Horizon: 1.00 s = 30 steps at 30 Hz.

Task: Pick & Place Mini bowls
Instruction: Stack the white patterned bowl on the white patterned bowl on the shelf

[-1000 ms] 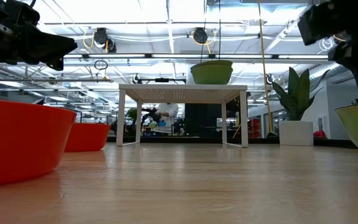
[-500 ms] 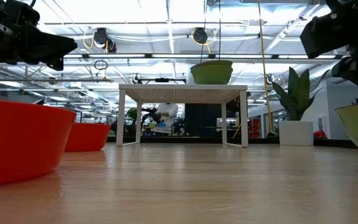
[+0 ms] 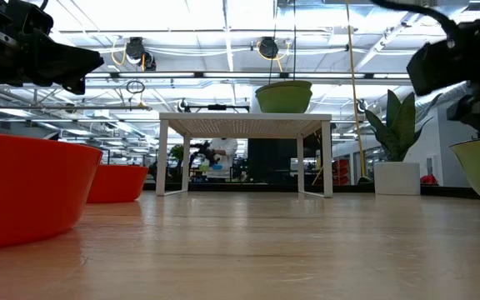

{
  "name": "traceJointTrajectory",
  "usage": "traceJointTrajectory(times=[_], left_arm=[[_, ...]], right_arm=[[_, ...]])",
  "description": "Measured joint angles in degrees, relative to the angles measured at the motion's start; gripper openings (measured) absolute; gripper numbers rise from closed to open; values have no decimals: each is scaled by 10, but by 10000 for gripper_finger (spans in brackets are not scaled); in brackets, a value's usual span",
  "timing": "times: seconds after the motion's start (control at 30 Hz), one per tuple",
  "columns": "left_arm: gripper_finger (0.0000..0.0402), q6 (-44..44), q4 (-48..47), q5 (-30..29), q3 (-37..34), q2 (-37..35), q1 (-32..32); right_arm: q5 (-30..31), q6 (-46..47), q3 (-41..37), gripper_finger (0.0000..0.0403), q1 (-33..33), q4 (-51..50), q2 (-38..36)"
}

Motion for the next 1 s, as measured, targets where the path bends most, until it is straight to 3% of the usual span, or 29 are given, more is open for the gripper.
traceJointTrajectory(times=[1.0], left_arm=[[65,0,0,0,0,0,0]], right_arm=[[-44,-48,-5,160,-34,30,-21]])
